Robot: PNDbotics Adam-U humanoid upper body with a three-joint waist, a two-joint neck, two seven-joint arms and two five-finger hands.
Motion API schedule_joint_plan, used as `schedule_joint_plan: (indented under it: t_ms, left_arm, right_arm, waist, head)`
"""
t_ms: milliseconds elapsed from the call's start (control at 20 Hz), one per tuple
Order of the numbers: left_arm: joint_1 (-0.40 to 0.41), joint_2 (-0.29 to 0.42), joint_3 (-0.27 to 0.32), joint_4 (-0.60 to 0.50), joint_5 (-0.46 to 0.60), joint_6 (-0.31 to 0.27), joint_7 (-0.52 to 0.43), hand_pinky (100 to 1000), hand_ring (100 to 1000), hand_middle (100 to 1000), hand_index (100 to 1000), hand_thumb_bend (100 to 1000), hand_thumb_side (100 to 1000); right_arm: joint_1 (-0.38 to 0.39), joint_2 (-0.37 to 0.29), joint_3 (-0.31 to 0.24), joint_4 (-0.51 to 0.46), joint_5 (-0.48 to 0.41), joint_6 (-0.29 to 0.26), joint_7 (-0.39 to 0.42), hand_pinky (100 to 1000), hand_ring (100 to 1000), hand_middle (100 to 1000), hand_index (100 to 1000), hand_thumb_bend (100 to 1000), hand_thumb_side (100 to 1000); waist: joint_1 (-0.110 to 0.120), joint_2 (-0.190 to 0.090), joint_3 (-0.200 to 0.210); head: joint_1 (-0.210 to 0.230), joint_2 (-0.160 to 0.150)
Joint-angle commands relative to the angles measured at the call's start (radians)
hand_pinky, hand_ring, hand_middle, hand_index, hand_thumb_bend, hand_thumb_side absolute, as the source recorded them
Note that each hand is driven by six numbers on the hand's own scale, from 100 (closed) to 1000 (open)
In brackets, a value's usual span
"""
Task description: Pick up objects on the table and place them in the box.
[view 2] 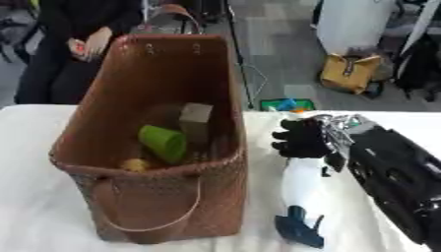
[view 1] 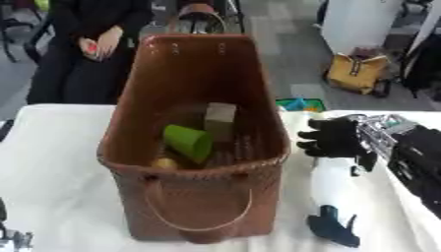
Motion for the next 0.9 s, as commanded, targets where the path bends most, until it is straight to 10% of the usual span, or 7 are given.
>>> schedule_joint_plan:
  t_ms: [50, 900]
  left_arm:
    - [-0.012, 0.022, 0.008, -0.014, -0.002, 0.000, 0.005, 716, 693, 829, 694, 100, 929]
    - [-0.014, 0.023, 0.008, -0.014, -0.004, 0.003, 0.007, 717, 691, 826, 686, 100, 915]
  right_arm:
    - [0.028, 0.033, 0.006, 0.043, 0.005, -0.292, -0.290, 818, 1000, 1000, 1000, 100, 1000]
    - [0.029, 0.069, -0.020, 0.049, 0.005, -0.292, -0.290, 793, 974, 1000, 1000, 100, 1000]
  waist:
    - [0.008, -0.004, 0.002]
    - [0.006, -0.005, -0.005]
  head:
    - [-0.003, -0.011]
    - [-0.002, -0.013]
